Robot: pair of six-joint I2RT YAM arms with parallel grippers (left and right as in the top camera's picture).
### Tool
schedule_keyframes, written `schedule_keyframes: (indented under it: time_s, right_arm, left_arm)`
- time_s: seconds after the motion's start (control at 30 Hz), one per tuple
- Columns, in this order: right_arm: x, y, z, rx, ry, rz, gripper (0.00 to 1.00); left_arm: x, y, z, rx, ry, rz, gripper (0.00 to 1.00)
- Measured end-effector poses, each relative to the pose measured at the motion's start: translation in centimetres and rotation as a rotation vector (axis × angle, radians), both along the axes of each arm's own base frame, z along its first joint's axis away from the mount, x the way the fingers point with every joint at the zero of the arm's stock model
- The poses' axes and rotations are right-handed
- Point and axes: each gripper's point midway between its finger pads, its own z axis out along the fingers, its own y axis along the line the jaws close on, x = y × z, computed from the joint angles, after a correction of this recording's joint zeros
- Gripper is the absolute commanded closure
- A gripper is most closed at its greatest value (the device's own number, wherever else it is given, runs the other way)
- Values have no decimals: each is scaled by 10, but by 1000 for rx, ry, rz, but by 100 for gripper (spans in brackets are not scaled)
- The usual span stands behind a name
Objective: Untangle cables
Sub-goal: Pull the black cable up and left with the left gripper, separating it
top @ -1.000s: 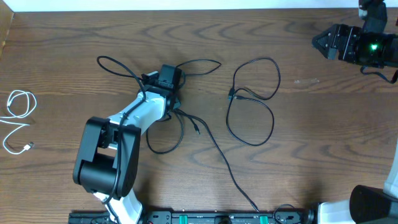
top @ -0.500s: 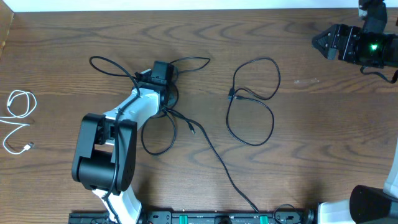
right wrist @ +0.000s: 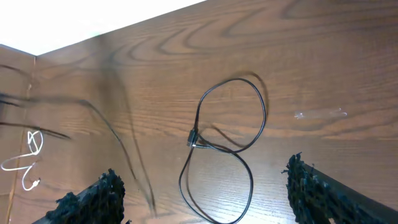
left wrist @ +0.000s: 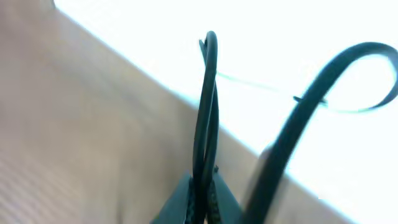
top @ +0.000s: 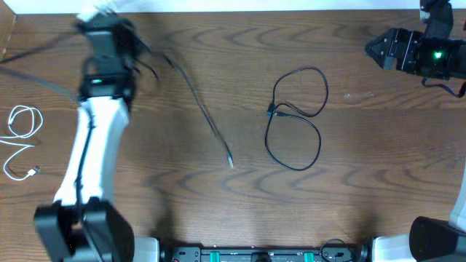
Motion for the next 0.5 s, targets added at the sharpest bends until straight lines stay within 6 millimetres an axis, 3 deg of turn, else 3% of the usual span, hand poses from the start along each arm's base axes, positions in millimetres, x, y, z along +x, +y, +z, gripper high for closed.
schedule_keyframes:
  time_s: [0.07, 0.17, 0.33, 0.5]
  right_arm:
    - [0, 0, 0, 1, 0, 0, 18]
    - [0, 0, 0, 1, 0, 0, 18]
    - [0, 0, 0, 3, 2, -2, 18]
    - [-2, 0, -1, 5, 11, -3, 19]
  left_arm:
    - [2, 27, 54, 43, -161, 47, 93]
    - [-1, 58, 82, 91, -250, 118, 92]
    - [1, 99, 68, 157, -237, 259, 92]
    - [14, 149, 41, 268, -235, 395, 93]
